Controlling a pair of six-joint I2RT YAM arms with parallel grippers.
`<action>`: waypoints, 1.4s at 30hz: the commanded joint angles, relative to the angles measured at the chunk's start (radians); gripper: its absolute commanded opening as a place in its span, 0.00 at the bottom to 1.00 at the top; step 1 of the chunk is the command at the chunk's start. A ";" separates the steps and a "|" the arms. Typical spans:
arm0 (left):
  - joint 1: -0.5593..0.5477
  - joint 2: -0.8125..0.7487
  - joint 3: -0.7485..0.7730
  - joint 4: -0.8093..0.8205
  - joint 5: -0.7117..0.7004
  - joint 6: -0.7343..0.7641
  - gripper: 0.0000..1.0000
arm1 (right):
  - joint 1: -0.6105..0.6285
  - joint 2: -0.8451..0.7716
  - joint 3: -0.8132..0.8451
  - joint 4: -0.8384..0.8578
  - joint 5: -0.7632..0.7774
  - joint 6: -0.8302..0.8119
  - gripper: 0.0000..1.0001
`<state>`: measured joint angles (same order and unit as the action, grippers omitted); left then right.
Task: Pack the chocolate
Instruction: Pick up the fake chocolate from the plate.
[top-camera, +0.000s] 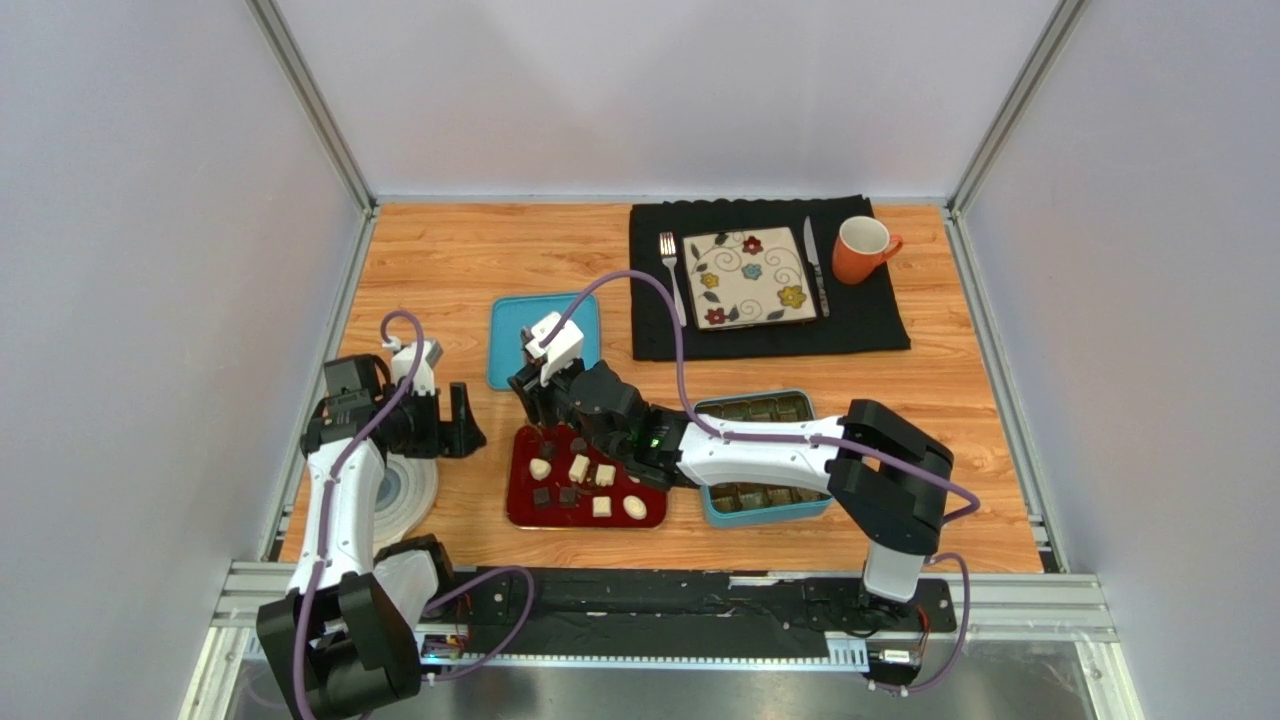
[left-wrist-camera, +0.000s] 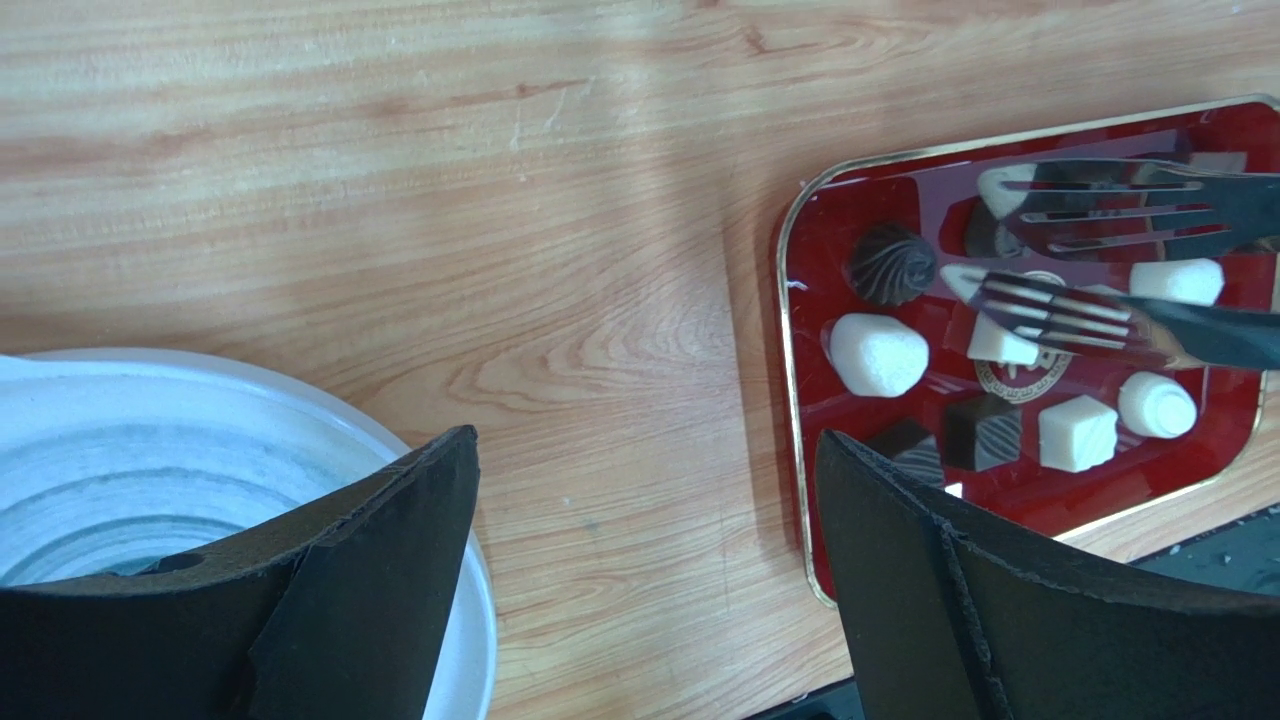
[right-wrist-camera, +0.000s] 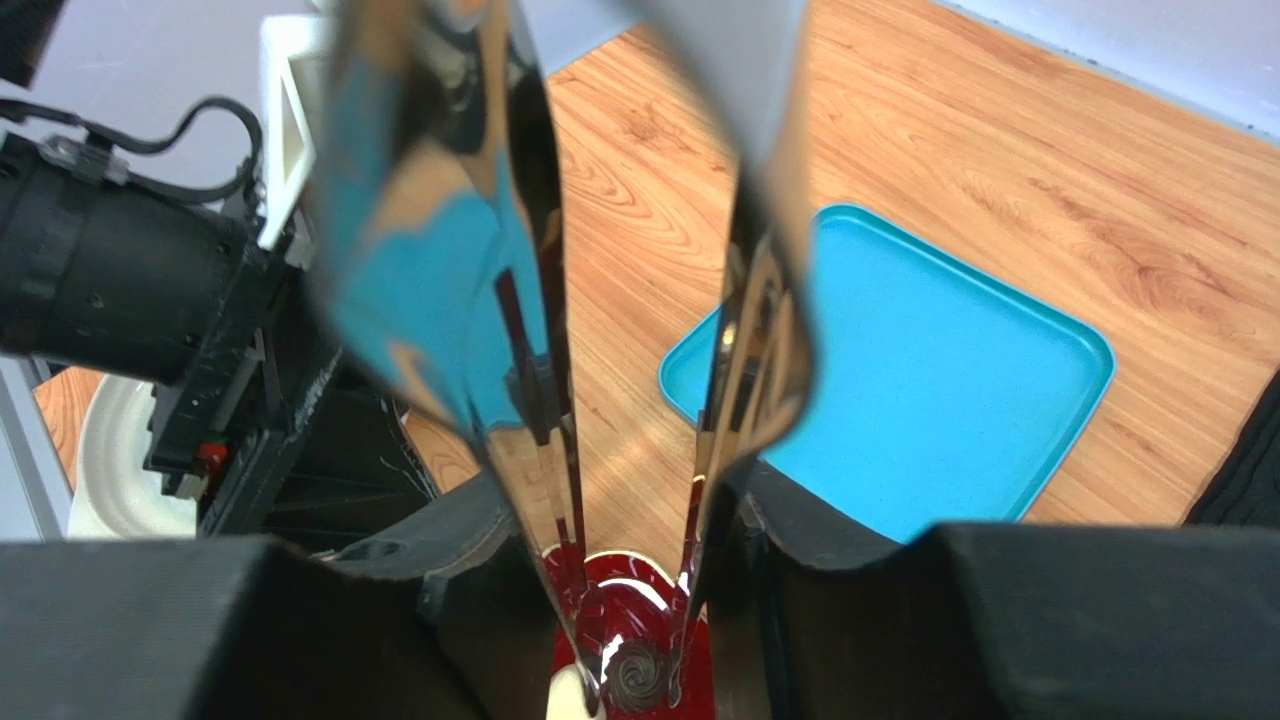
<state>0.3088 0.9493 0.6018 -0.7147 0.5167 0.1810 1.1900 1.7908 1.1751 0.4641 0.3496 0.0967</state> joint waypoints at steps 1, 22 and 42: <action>0.006 -0.017 0.049 -0.006 0.051 -0.005 0.91 | 0.011 0.010 0.000 0.041 0.035 0.024 0.39; 0.006 -0.030 0.050 -0.029 0.066 0.026 0.91 | 0.016 0.047 -0.005 0.018 0.055 0.044 0.38; 0.004 -0.043 0.059 -0.054 0.098 0.037 0.90 | 0.016 0.081 -0.023 0.010 0.062 0.078 0.38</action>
<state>0.3092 0.9260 0.6167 -0.7525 0.5800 0.1864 1.1976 1.8580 1.1572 0.4454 0.3855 0.1524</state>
